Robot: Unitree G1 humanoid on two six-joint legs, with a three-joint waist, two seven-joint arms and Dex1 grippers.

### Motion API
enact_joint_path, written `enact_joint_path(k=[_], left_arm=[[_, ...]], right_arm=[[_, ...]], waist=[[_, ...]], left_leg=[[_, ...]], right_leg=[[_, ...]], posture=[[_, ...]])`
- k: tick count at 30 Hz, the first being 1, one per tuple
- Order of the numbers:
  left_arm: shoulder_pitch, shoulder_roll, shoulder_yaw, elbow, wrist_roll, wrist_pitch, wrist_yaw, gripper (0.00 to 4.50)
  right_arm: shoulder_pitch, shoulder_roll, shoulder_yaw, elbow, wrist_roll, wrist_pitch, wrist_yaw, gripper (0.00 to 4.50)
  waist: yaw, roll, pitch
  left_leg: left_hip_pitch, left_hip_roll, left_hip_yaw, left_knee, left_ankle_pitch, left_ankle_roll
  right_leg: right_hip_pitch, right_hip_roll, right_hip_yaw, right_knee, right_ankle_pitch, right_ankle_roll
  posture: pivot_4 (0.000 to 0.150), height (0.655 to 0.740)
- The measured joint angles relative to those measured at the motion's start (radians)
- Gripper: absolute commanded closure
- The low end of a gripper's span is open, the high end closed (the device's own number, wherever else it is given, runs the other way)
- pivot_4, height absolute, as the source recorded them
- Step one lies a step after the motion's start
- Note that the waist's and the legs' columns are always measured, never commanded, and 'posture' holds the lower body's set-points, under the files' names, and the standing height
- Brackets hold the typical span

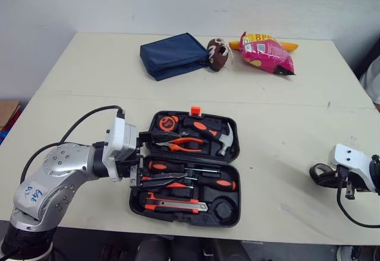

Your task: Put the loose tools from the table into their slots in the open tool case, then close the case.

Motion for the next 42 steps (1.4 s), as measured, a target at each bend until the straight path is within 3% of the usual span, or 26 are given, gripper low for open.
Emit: enact_joint_path(k=[7, 11, 14, 21, 27, 42], left_arm=[[0.006, 0.024, 0.000, 0.005, 0.002, -0.005, -0.042, 0.00], [0.058, 0.073, 0.012, 0.006, 0.010, -0.015, -0.081, 0.00], [0.095, 0.087, 0.023, 0.006, 0.032, -0.033, -0.100, 0.00], [0.164, 0.092, 0.035, -0.015, 0.059, -0.059, -0.100, 0.00], [0.208, 0.096, 0.065, -0.052, 0.057, -0.053, -0.087, 0.00], [0.293, 0.112, 0.077, -0.067, 0.083, -0.081, -0.102, 0.00]], right_arm=[[-0.084, -0.004, -0.006, -0.306, 0.137, 0.112, 0.089, 4.47], [-0.271, 0.031, 0.142, -0.560, 0.203, 0.160, 0.147, 4.47], [-0.365, 0.092, 0.268, -0.648, 0.225, 0.181, 0.188, 4.47], [-0.499, 0.233, 0.512, -0.637, 0.151, 0.117, 0.230, 4.47], [-0.506, 0.252, 0.640, -0.593, 0.035, 0.057, 0.234, 4.47], [-0.543, 0.316, 0.714, -0.551, -0.107, 0.006, 0.233, 4.47]], waist=[[-0.001, 0.001, 0.000], [-0.004, 0.000, 0.001], [0.002, 0.000, 0.001], [0.002, -0.002, 0.001], [0.000, -0.002, 0.001], [-0.004, -0.008, -0.003]], left_leg=[[0.000, 0.000, -0.001, 0.000, 0.001, -0.001], [0.000, 0.001, -0.001, -0.002, 0.001, -0.001], [-0.002, 0.001, -0.002, -0.002, 0.000, 0.000], [-0.004, 0.000, -0.001, 0.002, -0.002, 0.004], [-0.003, 0.000, -0.001, 0.003, -0.002, 0.004], [0.000, 0.001, -0.002, 0.003, -0.001, 0.003]], right_leg=[[0.000, 0.000, 0.000, 0.001, 0.000, 0.000], [-0.001, 0.000, -0.001, 0.000, 0.000, -0.001], [-0.002, 0.000, -0.001, -0.001, 0.000, -0.001], [-0.002, -0.003, -0.001, -0.002, 0.000, -0.001], [-0.002, -0.002, -0.002, -0.001, 0.000, -0.002], [0.001, -0.003, -0.004, 0.000, 0.001, -0.006]], posture=[[0.150, 0.7400], [0.150, 0.7400], [0.150, 0.7400], [0.150, 0.7400], [0.150, 0.7400], [0.150, 0.7400]])
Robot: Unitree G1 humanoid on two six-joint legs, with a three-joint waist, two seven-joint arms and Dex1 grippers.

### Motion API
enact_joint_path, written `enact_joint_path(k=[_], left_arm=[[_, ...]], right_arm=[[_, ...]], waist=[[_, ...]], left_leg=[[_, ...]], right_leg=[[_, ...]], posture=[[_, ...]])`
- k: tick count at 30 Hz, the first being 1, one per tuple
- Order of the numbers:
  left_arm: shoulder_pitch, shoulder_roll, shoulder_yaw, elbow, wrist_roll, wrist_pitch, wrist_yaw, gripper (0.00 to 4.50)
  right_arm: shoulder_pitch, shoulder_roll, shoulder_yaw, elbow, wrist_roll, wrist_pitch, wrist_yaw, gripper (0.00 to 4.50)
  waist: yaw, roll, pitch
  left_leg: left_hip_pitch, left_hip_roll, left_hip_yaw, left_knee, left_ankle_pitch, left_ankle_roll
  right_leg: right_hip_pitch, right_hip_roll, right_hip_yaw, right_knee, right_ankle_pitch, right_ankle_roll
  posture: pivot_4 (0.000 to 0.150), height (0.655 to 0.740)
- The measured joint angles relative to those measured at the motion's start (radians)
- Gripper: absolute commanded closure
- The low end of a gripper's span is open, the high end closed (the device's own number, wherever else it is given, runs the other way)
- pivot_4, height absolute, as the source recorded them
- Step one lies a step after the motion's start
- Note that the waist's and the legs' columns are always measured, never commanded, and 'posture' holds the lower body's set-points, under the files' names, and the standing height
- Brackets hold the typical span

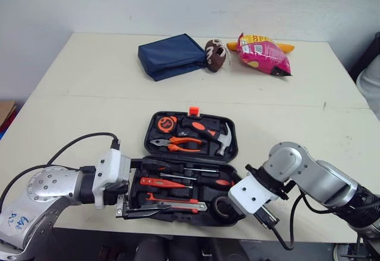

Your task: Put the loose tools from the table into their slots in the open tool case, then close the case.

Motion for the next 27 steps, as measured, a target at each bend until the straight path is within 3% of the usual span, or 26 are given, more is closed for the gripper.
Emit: enact_joint_path(k=[9, 10, 11, 15, 26, 27], left_arm=[[0.025, 0.002, 0.028, 0.001, 0.015, -0.012, 0.002, 0.00], [0.026, 0.002, 0.028, 0.001, 0.017, -0.012, 0.003, 0.00], [0.026, 0.002, 0.028, 0.001, 0.017, -0.012, 0.003, 0.00], [0.033, 0.002, 0.037, 0.002, 0.024, -0.016, 0.004, 0.00], [0.084, 0.009, 0.108, 0.049, 0.035, -0.028, -0.023, 0.00], [0.086, 0.010, 0.110, 0.051, 0.036, -0.031, -0.027, 0.00]], right_arm=[[-0.010, -0.009, 0.005, 0.007, 0.003, 0.021, 0.004, 4.47], [-0.011, -0.009, 0.004, 0.010, 0.009, 0.023, 0.004, 3.60], [-0.013, -0.009, 0.002, 0.013, 0.014, 0.028, 0.003, 3.34], [-0.017, 0.006, -0.021, 0.058, 0.037, -0.032, 0.008, 1.55], [-0.110, -0.038, -0.078, 0.143, 0.417, -0.085, 0.012, 1.55], [-0.103, -0.035, -0.090, 0.148, 0.444, -0.089, 0.012, 1.78]], waist=[[0.005, -0.003, -0.002], [0.005, -0.003, -0.002], [0.005, -0.002, -0.001], [0.005, -0.002, -0.001], [0.003, 0.004, 0.004], [0.003, 0.004, 0.004]], left_leg=[[0.000, -0.001, 0.000, 0.000, 0.000, 0.002], [0.000, -0.001, 0.000, 0.000, 0.000, 0.002], [-0.001, -0.001, 0.000, 0.000, 0.000, 0.002], [-0.001, -0.001, 0.000, -0.001, 0.000, 0.002], [-0.002, 0.000, -0.001, -0.003, -0.001, 0.002], [-0.002, 0.000, -0.001, -0.003, -0.001, 0.002]], right_leg=[[0.000, -0.002, -0.001, -0.001, 0.002, -0.001], [0.000, -0.002, -0.001, -0.001, 0.002, -0.001], [0.000, -0.002, -0.001, -0.001, 0.002, -0.001], [-0.001, -0.002, -0.002, -0.001, 0.002, -0.001], [-0.003, -0.001, -0.003, -0.001, 0.000, -0.003], [-0.003, -0.001, -0.003, -0.002, 0.000, -0.003]], posture=[[0.150, 0.7400], [0.150, 0.7400], [0.150, 0.7400], [0.150, 0.7400], [0.150, 0.7400], [0.150, 0.7400]])
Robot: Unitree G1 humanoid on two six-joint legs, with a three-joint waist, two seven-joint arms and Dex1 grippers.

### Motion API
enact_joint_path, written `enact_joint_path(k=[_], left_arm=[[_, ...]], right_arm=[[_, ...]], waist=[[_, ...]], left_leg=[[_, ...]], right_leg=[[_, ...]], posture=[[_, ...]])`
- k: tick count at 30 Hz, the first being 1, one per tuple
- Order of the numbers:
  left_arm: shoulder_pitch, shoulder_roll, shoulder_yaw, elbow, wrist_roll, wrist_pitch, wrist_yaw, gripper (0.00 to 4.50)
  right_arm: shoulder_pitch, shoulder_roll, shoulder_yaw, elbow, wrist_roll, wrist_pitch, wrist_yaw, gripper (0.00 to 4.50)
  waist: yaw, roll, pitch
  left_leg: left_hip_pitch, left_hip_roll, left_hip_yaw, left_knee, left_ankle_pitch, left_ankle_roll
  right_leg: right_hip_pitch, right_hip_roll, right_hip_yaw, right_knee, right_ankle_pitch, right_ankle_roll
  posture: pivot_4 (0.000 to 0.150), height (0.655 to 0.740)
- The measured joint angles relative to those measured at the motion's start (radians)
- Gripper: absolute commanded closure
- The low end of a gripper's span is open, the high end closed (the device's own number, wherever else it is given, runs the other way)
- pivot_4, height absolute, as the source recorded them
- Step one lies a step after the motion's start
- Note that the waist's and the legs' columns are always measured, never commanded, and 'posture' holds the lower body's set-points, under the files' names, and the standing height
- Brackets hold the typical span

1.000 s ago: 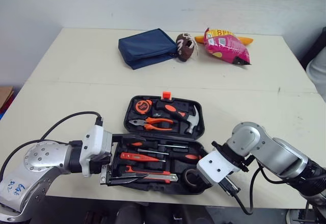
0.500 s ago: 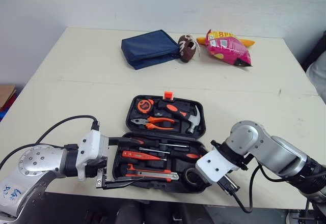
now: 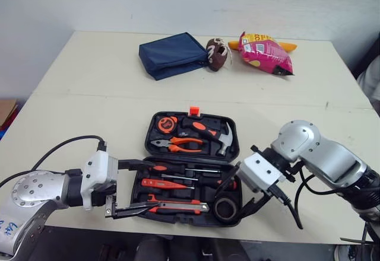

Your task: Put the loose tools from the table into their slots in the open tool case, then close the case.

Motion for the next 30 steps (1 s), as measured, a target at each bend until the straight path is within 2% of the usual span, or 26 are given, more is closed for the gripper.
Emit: enact_joint_path(k=[2, 5, 7, 14, 19, 23, 27, 30], left_arm=[[0.003, 0.000, 0.002, 0.007, 0.001, -0.010, -0.006, 0.00], [0.008, 0.000, 0.005, 0.020, 0.001, -0.021, -0.009, 0.00], [0.015, 0.000, 0.005, 0.024, 0.003, -0.025, -0.012, 0.00], [0.043, 0.000, 0.006, 0.031, 0.021, -0.058, -0.026, 0.00], [0.071, -0.011, 0.006, 0.039, 0.035, -0.072, -0.023, 0.00], [0.078, -0.027, 0.018, 0.057, 0.039, -0.073, -0.001, 0.00], [0.033, -0.047, 0.087, 0.108, 0.042, -0.039, 0.110, 0.00], [-0.011, -0.046, 0.125, 0.160, 0.053, -0.022, 0.167, 0.84]], right_arm=[[0.031, 0.024, -0.032, 0.008, 0.044, -0.002, 0.000, 2.20], [0.114, 0.037, -0.035, 0.008, 0.071, -0.001, 0.000, 3.75], [0.149, 0.065, -0.035, 0.010, 0.055, -0.004, -0.001, 4.46], [0.275, 0.159, -0.028, 0.122, -0.154, -0.104, -0.056, 4.46], [0.323, 0.174, -0.063, 0.197, -0.210, -0.221, -0.051, 4.46], [0.343, 0.185, -0.089, 0.225, -0.212, -0.257, -0.047, 4.46], [0.379, 0.144, -0.207, 0.133, -0.045, -0.047, -0.080, 4.46], [0.349, 0.138, -0.327, 0.100, 0.000, 0.026, -0.155, 4.50]], waist=[[0.000, 0.000, 0.000], [0.001, 0.000, 0.000], [-0.001, 0.000, 0.000], [0.000, 0.000, 0.000], [0.000, -0.004, -0.002], [0.001, -0.005, -0.003], [0.006, -0.003, 0.000], [0.003, -0.003, -0.001]], left_leg=[[0.000, 0.000, 0.000, 0.000, 0.000, 0.000], [-0.001, 0.000, 0.000, -0.001, 0.000, 0.000], [-0.001, 0.000, 0.000, -0.001, 0.000, -0.001], [0.000, 0.000, 0.000, -0.001, 0.000, -0.001], [0.002, 0.000, 0.000, -0.001, 0.000, 0.000], [0.002, 0.000, 0.000, -0.001, -0.001, 0.002], [0.001, 0.000, -0.001, 0.000, -0.001, 0.003], [0.002, 0.000, -0.001, -0.001, -0.001, 0.003]], right_leg=[[0.000, 0.000, 0.000, -0.001, 0.000, 0.000], [0.000, 0.000, 0.000, -0.001, 0.000, 0.000], [0.000, 0.000, 0.000, -0.001, 0.000, 0.000], [0.000, 0.000, 0.000, 0.000, 0.000, 0.000], [0.002, 0.000, 0.000, 0.000, 0.000, 0.000], [0.003, 0.000, 0.000, 0.000, 0.001, 0.001], [0.001, -0.001, 0.000, 0.001, 0.001, 0.001], [0.002, 0.000, -0.001, 0.001, 0.001, 0.001]], posture=[[0.150, 0.7400], [0.150, 0.7400], [0.150, 0.7400], [0.150, 0.7400], [0.150, 0.7400], [0.150, 0.7400], [0.150, 0.7400], [0.150, 0.7400]])
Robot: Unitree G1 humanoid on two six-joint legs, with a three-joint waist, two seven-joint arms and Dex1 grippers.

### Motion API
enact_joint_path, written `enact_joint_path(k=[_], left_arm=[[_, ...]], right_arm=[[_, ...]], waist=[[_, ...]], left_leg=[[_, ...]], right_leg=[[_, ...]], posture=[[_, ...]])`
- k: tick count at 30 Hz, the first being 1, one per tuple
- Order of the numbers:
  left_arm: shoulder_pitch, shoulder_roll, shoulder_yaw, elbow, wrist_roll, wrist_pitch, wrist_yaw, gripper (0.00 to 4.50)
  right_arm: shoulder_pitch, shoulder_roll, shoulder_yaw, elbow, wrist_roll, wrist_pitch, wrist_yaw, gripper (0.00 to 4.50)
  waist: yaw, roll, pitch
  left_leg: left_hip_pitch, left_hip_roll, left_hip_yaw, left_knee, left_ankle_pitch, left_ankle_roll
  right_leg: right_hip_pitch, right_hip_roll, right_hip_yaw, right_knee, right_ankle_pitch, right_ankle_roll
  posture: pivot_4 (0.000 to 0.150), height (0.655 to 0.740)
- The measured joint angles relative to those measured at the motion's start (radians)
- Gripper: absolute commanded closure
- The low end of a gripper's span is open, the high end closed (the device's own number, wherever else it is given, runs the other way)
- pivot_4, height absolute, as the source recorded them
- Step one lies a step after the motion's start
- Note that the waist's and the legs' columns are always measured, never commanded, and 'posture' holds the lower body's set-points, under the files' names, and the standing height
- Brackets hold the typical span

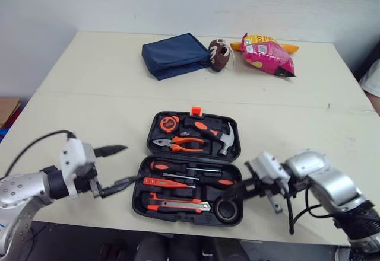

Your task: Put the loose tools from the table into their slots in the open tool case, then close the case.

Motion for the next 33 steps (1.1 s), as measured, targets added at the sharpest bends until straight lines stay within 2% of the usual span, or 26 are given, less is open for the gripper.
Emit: enact_joint_path(k=[3, 8, 15, 23, 33], left_arm=[[-0.035, 0.010, 0.000, 0.082, 0.042, 0.025, 0.046, 2.16], [-0.086, 0.027, -0.070, 0.168, 0.070, 0.117, 0.067, 4.45], [-0.178, -0.034, -0.188, 0.223, 0.132, 0.085, 0.078, 4.45], [-0.243, -0.064, -0.316, 0.270, 0.196, 0.047, 0.045, 4.45], [-0.365, -0.123, -0.408, 0.359, 0.259, 0.047, 0.037, 4.45]], right_arm=[[-0.025, -0.007, -0.065, 0.055, -0.020, 0.020, -0.053, 4.50], [-0.062, -0.052, -0.084, 0.227, -0.174, -0.001, -0.099, 4.50], [-0.057, -0.014, -0.022, 0.236, -0.269, 0.026, -0.139, 4.50], [-0.039, 0.059, -0.008, 0.214, -0.305, 0.048, -0.208, 4.50], [-0.039, 0.103, -0.022, 0.209, -0.316, 0.083, -0.287, 4.50]], waist=[[-0.002, 0.000, 0.000], [-0.001, 0.001, 0.001], [-0.004, 0.002, 0.001], [-0.003, 0.002, 0.001], [-0.005, 0.002, 0.001]], left_leg=[[0.000, 0.000, 0.001, -0.001, 0.000, 0.000], [-0.002, 0.000, 0.002, -0.002, 0.001, -0.005], [-0.004, 0.000, 0.002, -0.001, 0.002, -0.006], [-0.004, 0.000, 0.002, -0.001, 0.002, -0.007], [-0.003, 0.000, 0.002, -0.001, 0.005, -0.005]], right_leg=[[-0.001, 0.000, 0.000, 0.000, 0.000, 0.000], [-0.003, 0.000, 0.000, -0.002, -0.001, 0.000], [-0.005, 0.001, 0.000, -0.001, -0.002, 0.000], [-0.005, 0.001, 0.001, 0.000, -0.001, 0.001], [-0.005, 0.001, 0.002, 0.003, 0.002, 0.002]], posture=[[0.150, 0.7400], [0.150, 0.7400], [0.150, 0.7400], [0.150, 0.7400], [0.150, 0.7400]])
